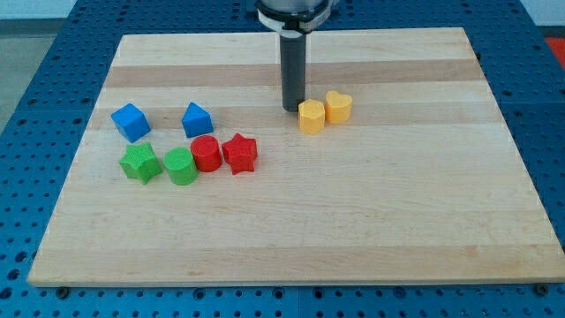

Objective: Move the yellow hexagon close to the yellow heart

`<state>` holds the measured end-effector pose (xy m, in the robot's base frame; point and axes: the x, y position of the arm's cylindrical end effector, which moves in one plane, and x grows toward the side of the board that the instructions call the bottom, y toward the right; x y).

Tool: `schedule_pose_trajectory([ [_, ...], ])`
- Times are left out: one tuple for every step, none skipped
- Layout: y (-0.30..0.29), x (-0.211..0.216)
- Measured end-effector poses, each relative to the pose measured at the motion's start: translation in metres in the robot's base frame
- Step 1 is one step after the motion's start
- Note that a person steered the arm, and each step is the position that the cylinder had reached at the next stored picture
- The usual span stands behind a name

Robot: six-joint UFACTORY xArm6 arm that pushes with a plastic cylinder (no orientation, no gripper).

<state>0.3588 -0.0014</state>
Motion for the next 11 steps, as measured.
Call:
schedule_pose_trajectory([
  [0.004, -0.035],
  [0.035, -0.031],
  [0.041, -0.031],
  [0.056, -0.023],
  [0.066, -0.021],
  [0.075, -0.010],
  [0.076, -0.008],
  [0.079, -0.008],
  [0.053, -0.031],
  [0.028, -0.031],
  [0.028, -0.030],
])
